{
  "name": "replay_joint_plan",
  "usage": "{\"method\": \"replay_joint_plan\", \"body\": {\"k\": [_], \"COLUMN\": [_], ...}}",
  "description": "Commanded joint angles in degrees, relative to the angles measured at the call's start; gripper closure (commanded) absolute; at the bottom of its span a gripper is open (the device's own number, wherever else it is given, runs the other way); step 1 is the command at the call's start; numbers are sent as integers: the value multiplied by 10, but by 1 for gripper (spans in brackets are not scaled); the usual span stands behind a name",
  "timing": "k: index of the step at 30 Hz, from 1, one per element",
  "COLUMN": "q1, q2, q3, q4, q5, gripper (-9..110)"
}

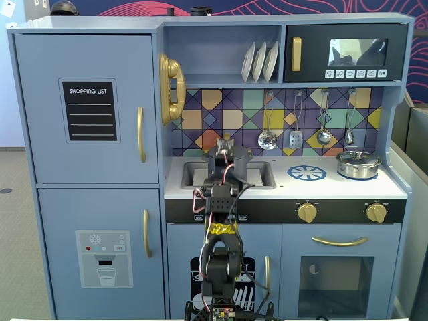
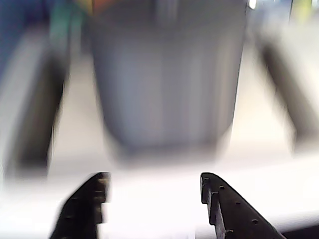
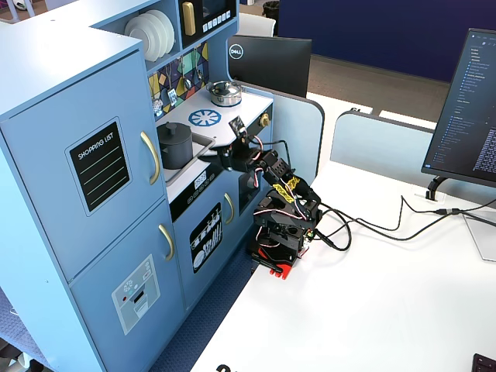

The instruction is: Take off the lid from the gray recipient and place it on the counter

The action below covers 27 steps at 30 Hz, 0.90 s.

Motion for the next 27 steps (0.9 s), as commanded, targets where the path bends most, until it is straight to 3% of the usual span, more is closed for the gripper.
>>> {"method": "replay_joint_plan", "body": {"k": [1,27], "q1": [15,11], "q2": [-70,-332], "q3": [-59,-196], "q4": [-126,-258], "q5": [-2,-14], "gripper": [76,80]}}
